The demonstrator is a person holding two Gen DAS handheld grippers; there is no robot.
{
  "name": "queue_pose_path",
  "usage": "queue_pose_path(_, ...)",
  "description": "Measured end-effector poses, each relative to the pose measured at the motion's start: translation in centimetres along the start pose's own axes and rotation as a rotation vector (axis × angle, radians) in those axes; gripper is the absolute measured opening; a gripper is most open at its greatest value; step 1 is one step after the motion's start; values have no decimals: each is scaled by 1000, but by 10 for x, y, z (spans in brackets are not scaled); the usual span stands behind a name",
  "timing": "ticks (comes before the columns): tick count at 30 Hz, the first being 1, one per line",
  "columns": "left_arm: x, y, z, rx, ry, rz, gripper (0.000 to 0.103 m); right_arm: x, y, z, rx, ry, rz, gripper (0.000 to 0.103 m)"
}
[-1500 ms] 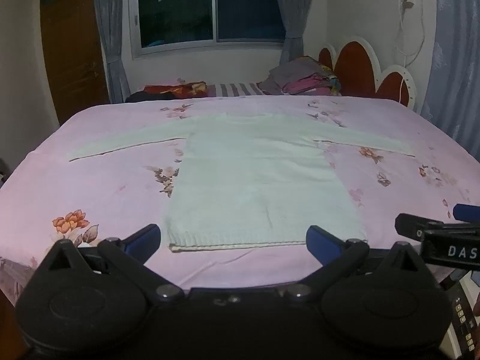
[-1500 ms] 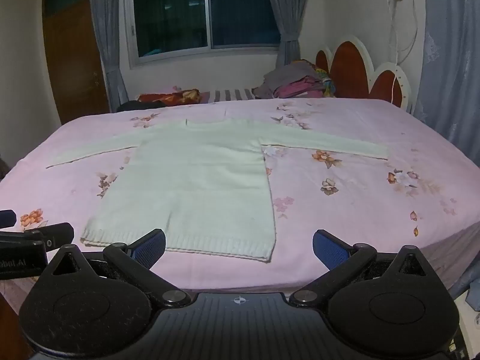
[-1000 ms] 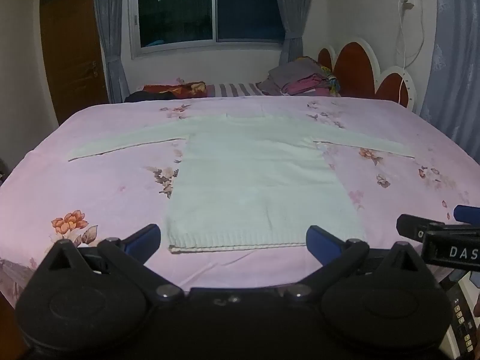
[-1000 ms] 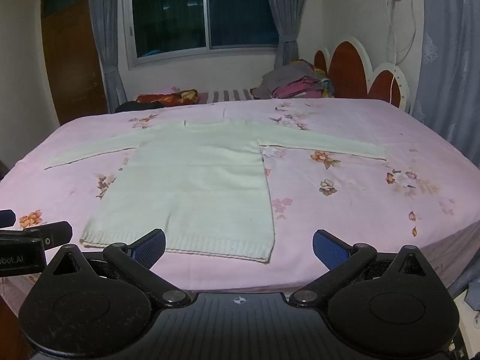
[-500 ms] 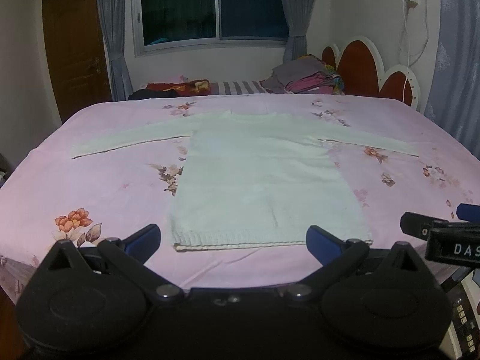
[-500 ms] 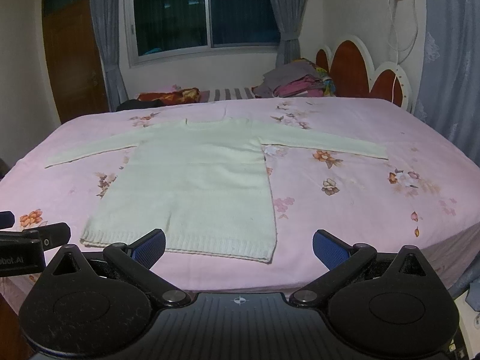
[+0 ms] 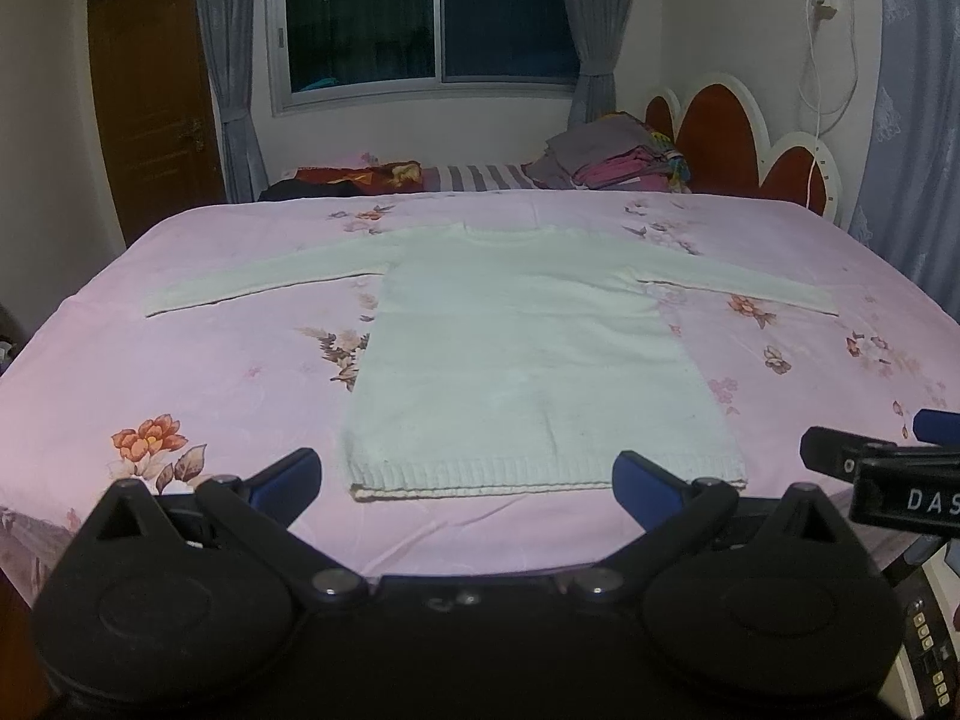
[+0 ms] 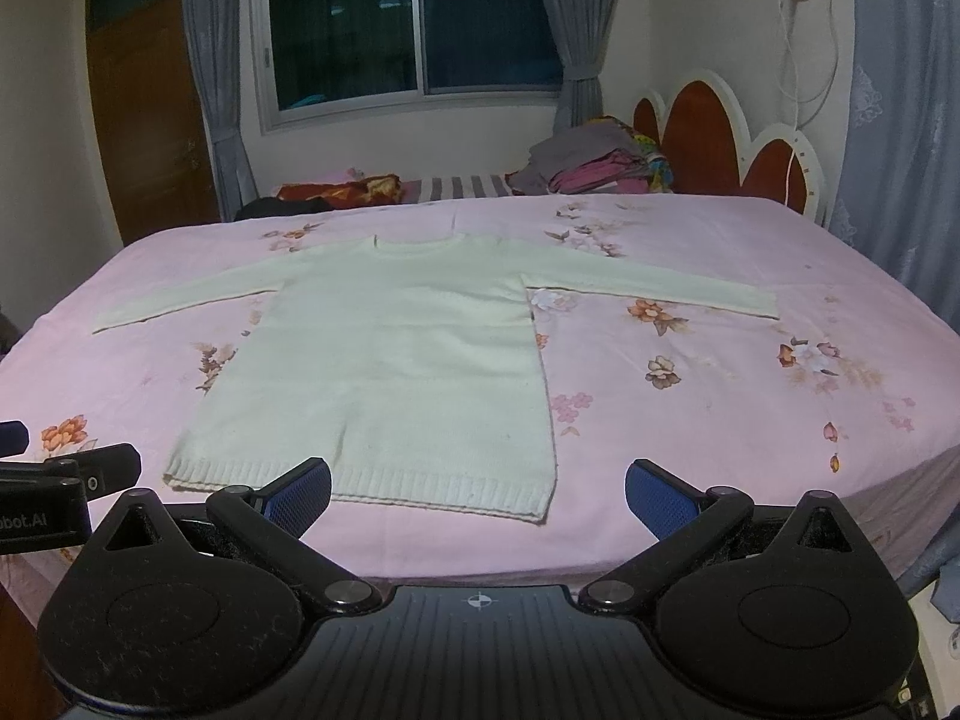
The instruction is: Fold small clothes
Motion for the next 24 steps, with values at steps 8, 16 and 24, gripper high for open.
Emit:
queue_pose_path(8, -1, -1, 0, 2, -4, 0, 103, 2, -1, 2, 2, -7, -2, 103)
queue_pose_path(16, 1, 0, -1, 1, -5, -2, 103, 4, -1, 5, 1, -12, -7, 103)
queue_pose_path(24, 1, -1, -2, 3, -1, -4, 103, 4, 0, 4, 1, -10, -5, 103)
Point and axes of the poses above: each gripper's, at about its wrist camera, not at the fingertips, and z roughly against the way its jaws point, x to its right, y to its top, the point moved 8 cm from there along -z, roughly the way its jaws point, and after that the axes turned 2 degrees about -y, right-handed, at the moved point
